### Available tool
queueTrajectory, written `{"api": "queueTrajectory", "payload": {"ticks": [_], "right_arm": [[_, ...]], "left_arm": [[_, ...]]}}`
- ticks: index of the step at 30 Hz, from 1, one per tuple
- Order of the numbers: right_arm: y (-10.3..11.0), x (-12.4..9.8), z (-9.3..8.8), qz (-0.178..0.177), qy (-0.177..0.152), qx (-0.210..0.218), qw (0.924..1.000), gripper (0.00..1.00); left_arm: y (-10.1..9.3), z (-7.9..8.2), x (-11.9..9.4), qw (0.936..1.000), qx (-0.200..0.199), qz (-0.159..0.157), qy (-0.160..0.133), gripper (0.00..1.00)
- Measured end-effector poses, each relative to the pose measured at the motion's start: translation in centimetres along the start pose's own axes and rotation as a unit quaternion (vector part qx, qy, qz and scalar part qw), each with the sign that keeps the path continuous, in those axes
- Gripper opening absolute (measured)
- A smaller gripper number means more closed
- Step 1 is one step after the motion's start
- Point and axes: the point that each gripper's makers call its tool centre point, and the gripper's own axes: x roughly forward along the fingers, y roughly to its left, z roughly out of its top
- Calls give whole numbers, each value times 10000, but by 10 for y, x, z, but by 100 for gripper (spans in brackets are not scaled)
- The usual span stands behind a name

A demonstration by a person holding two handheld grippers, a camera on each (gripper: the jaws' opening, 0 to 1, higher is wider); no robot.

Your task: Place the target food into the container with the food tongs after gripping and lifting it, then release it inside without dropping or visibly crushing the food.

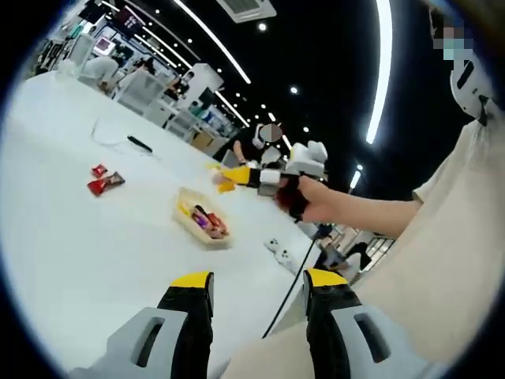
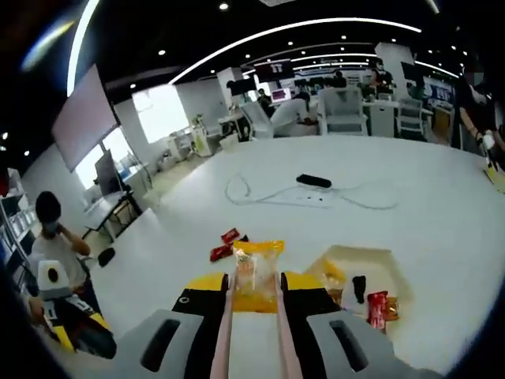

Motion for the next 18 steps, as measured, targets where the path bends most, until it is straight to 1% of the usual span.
{"api": "queueTrajectory", "payload": {"ticks": [2, 3, 7, 8, 13, 18], "right_arm": [[-6, -6, 6, -53, -91, 32, 9999, 25], [-12, -12, 11, -106, -169, 49, 9998, 25], [-26, -22, 17, -203, -321, 142, 9992, 25], [-32, -27, 19, -246, -384, 183, 9988, 25], [-43, -36, 24, -291, -494, 220, 9981, 25], [-50, -40, 24, -284, -525, 255, 9979, 25]], "left_arm": [[-3, -1, 6, 9999, 1, -78, 77, 44], [-6, -2, 12, 9998, 27, -147, 164, 44], [-8, -4, 23, 9991, 63, -248, 332, 44], [-10, -2, 28, 9989, 81, -267, 365, 44], [-14, 6, 41, 9987, 139, -313, 390, 44], [-19, 6, 48, 9984, 179, -323, 423, 44]]}}
